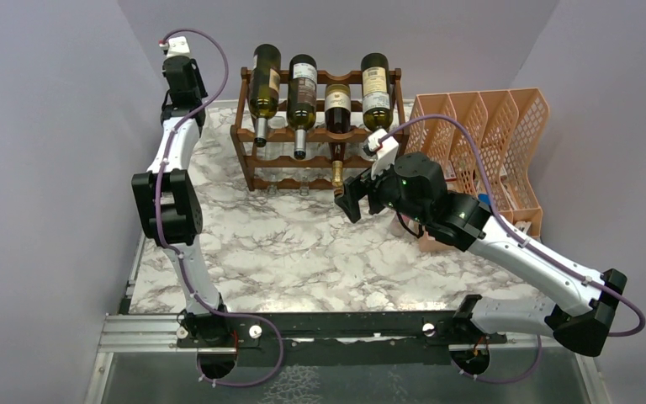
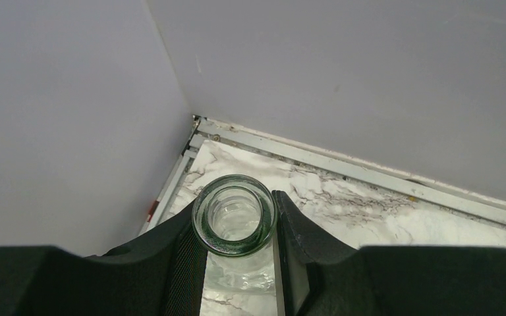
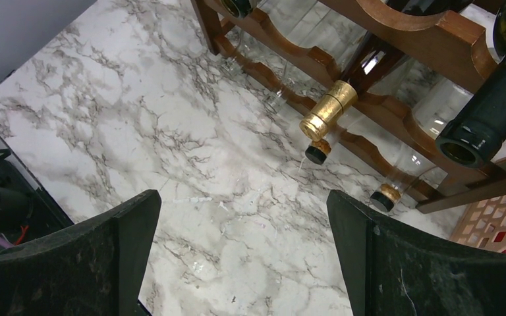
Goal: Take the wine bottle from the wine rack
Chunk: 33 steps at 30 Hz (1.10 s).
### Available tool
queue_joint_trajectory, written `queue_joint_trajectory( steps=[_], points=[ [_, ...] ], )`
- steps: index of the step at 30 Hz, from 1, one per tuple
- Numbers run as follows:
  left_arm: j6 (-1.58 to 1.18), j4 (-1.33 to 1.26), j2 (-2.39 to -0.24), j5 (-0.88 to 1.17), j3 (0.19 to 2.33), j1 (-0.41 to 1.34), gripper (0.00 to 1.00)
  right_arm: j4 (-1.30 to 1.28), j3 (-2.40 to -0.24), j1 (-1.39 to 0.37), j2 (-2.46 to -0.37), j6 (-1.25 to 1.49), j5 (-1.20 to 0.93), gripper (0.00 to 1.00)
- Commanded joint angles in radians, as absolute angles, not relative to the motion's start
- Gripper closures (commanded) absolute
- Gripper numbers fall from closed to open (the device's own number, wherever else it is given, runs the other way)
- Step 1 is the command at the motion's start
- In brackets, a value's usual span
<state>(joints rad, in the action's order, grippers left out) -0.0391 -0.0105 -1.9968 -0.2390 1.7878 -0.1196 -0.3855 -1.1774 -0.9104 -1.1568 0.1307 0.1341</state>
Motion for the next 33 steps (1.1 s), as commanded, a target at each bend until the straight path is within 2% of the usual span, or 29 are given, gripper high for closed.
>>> queue_joint_trajectory(
  steps=[1, 19, 22, 25, 29, 33],
  points=[
    [-0.021, -0.149, -1.997, -0.192, 1.816, -0.135, 1.0, -0.406, -1.187, -0.911, -1.139, 0.133, 0.164, 0.0],
    [-0.091, -0.106, -2.061, -0.133, 1.762, -0.176, 1.0, -0.383, -1.189, -0.911, -1.133, 0.152, 0.134, 0.0],
    [-0.099, -0.093, -2.061, -0.136, 1.755, -0.175, 0.89, -0.384, -1.183, -0.911, -1.124, 0.158, 0.138, 0.0],
    [-0.097, -0.082, -2.051, -0.129, 1.747, -0.176, 0.7, -0.383, -1.178, -0.912, -1.116, 0.164, 0.142, 0.0],
    [-0.089, -0.059, -2.033, -0.121, 1.757, -0.175, 0.59, -0.38, -1.175, -0.912, -1.114, 0.165, 0.133, 0.0],
    [-0.079, -0.035, -2.014, -0.098, 1.772, -0.176, 0.31, -0.373, -1.168, -0.911, -1.111, 0.169, 0.125, 0.0]
  ],
)
